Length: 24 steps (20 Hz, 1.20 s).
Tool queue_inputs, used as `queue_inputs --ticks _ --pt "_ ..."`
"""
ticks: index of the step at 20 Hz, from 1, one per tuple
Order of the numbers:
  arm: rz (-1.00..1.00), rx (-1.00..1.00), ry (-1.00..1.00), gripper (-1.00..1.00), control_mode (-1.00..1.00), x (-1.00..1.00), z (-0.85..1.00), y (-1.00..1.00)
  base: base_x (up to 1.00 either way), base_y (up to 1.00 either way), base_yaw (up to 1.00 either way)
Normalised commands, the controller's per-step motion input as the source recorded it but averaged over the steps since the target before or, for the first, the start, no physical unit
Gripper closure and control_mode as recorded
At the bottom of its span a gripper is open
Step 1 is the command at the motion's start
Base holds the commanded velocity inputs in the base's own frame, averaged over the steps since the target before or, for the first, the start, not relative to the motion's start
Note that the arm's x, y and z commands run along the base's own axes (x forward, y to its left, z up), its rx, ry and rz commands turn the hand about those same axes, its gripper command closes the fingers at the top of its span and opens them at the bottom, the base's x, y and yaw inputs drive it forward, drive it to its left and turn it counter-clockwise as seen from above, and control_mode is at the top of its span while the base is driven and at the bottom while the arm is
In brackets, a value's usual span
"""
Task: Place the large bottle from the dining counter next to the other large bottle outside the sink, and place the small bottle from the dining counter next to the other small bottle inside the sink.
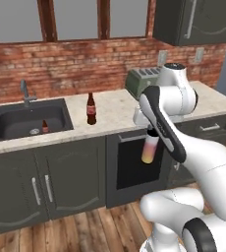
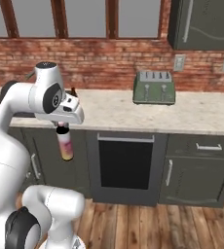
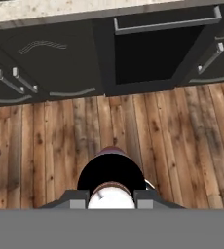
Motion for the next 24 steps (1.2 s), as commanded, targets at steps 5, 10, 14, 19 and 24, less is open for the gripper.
queue_inputs --ticks 5,10,14,19,24 --pt "0.00 0.00 0.00 1.00 1.00 0.00 0.00 0.00 0.58 0.13 0.00" --pt "0.00 0.00 0.00 1.00 1.00 0.00 0.00 0.00 0.75 -0.03 0.00" --pt "0.00 0.00 0.00 1.00 1.00 0.00 0.00 0.00 0.74 -0.01 0.00" --pt "0.00 0.00 0.00 1.00 1.00 0.00 0.00 0.00 0.18 -0.09 0.00" --pt "0.00 0.00 0.00 1.00 1.00 0.00 0.00 0.00 0.01 -0.02 0.00"
